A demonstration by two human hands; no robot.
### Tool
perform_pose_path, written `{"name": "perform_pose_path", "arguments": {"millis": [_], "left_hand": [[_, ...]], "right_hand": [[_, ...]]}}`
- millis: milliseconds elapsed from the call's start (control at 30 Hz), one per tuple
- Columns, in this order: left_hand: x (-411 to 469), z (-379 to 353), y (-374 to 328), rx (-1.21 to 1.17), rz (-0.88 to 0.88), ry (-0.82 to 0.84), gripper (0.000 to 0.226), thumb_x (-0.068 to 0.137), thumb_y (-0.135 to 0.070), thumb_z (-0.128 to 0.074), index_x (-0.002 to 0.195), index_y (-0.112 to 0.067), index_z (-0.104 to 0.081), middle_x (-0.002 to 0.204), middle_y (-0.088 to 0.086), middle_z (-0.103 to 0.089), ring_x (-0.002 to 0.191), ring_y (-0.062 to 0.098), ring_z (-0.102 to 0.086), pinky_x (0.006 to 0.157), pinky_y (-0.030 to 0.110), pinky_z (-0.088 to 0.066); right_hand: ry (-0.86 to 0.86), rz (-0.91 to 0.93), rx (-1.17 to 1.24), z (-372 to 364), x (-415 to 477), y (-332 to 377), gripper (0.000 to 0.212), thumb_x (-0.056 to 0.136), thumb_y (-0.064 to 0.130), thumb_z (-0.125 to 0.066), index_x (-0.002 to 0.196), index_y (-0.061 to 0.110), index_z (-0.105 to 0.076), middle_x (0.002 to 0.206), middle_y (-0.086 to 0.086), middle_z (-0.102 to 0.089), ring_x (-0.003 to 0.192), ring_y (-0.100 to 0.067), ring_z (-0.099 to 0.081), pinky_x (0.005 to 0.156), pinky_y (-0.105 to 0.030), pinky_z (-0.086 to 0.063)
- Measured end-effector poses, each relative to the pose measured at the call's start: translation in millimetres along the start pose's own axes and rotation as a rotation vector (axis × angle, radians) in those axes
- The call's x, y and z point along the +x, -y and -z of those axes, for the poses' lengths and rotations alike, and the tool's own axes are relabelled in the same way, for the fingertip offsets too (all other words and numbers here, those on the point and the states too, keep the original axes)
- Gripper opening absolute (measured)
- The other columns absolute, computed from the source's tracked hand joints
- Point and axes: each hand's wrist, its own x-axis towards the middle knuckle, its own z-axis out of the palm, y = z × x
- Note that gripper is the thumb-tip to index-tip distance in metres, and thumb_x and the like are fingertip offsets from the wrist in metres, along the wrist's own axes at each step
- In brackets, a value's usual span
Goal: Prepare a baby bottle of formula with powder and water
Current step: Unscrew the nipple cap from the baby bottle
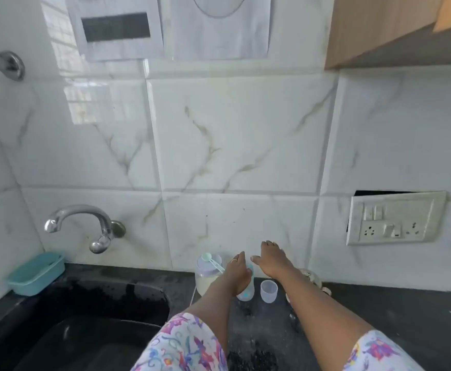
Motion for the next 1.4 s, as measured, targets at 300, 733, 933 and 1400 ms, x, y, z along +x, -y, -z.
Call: {"name": "perform_pose_path", "arguments": {"millis": [300, 733, 933, 1400], "left_hand": [[20.4, -54.9, 39.8, -0.195, -0.022, -0.061, 0.063, 0.098, -0.007, -0.033, 0.146, 0.003, 0.008, 0.156, 0.014, 0.012, 0.146, 0.023, 0.008, 0.116, 0.024, -0.003], [30.8, -70.7, 63.4, -0.226, -0.063, -0.133, 0.065, 0.097, -0.010, -0.039, 0.148, -0.003, 0.001, 0.158, 0.008, 0.003, 0.146, 0.017, 0.005, 0.107, 0.010, 0.002], [-2.5, -67.8, 68.0, -0.243, -0.101, -0.127, 0.077, 0.086, -0.015, -0.059, 0.148, -0.010, -0.012, 0.150, -0.006, -0.021, 0.141, 0.009, -0.017, 0.109, 0.012, -0.013], [-111.9, -39.5, 32.2, -0.497, -0.074, -0.321, 0.050, 0.074, -0.008, -0.071, 0.106, -0.036, -0.043, 0.092, -0.018, -0.059, 0.081, -0.003, -0.061, 0.061, 0.004, -0.043]], "right_hand": [[0.041, -0.035, 0.222, -54.0, 25.8, -0.3, 0.049, 0.087, 0.015, -0.060, 0.131, 0.008, -0.039, 0.125, -0.016, -0.051, 0.113, -0.030, -0.053, 0.088, -0.035, -0.047], [-0.056, -0.118, 0.398, -82.1, 36.4, -3.3, 0.038, 0.084, 0.018, -0.065, 0.118, 0.007, -0.052, 0.112, -0.016, -0.062, 0.100, -0.030, -0.061, 0.074, -0.029, -0.046], [-0.055, -0.130, 0.466, -69.7, -5.3, -5.5, 0.045, 0.069, 0.019, -0.078, 0.106, 0.009, -0.055, 0.104, -0.008, -0.064, 0.088, -0.020, -0.059, 0.067, -0.024, -0.040], [-0.071, -0.048, 0.917, -45.1, -114.9, 39.2, 0.038, 0.067, 0.033, -0.078, 0.091, 0.012, -0.057, 0.095, -0.011, -0.065, 0.089, -0.025, -0.064, 0.083, -0.042, -0.053]]}}
